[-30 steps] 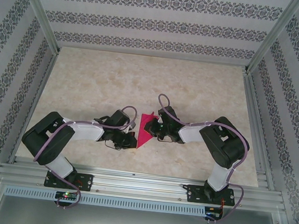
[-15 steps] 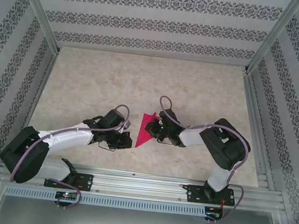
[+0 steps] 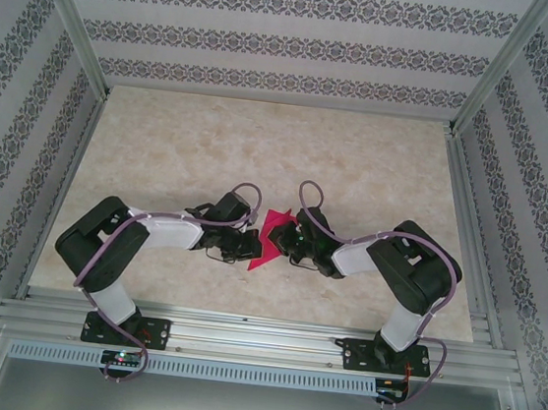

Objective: Fold a paper plane with a square sheet of paper (pick it up from the middle)
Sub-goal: Fourth fold the wing at the center of the table.

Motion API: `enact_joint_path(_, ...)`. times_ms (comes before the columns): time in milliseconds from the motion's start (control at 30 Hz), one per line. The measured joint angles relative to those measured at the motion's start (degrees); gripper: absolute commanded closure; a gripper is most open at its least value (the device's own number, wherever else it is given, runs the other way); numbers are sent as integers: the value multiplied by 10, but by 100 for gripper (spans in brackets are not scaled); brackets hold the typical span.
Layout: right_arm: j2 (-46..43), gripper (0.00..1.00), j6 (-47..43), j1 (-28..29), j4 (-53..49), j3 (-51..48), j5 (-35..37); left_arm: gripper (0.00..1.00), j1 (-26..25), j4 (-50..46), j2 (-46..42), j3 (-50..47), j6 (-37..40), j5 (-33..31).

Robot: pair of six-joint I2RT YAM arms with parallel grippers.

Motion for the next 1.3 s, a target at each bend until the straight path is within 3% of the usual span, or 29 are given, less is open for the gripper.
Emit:
enact_joint_path(200, -8, 87, -23, -5, -25, 7, -7, 100, 1, 11, 2, -5, 0, -3)
enact_joint_path(467, -61, 91, -138, -53, -165, 38, -36, 100, 1, 39, -13, -33, 7, -10)
enact_joint_path(667, -74, 93, -173, -18, -187, 71, -55, 100, 1, 41, -10, -32, 7, -6)
enact_joint_path(833, -32, 94, -175, -5, -185, 90, -61, 100, 1, 40, -10, -30, 12, -6)
enact_joint_path(1067, 16, 94, -176, -40, -172, 99, -78, 100, 1, 46, -12, -38, 20, -7)
enact_joint_path(1300, 38, 92, -190, -109, -164, 110, -145, 100, 1, 78, -6, -47, 29, -2)
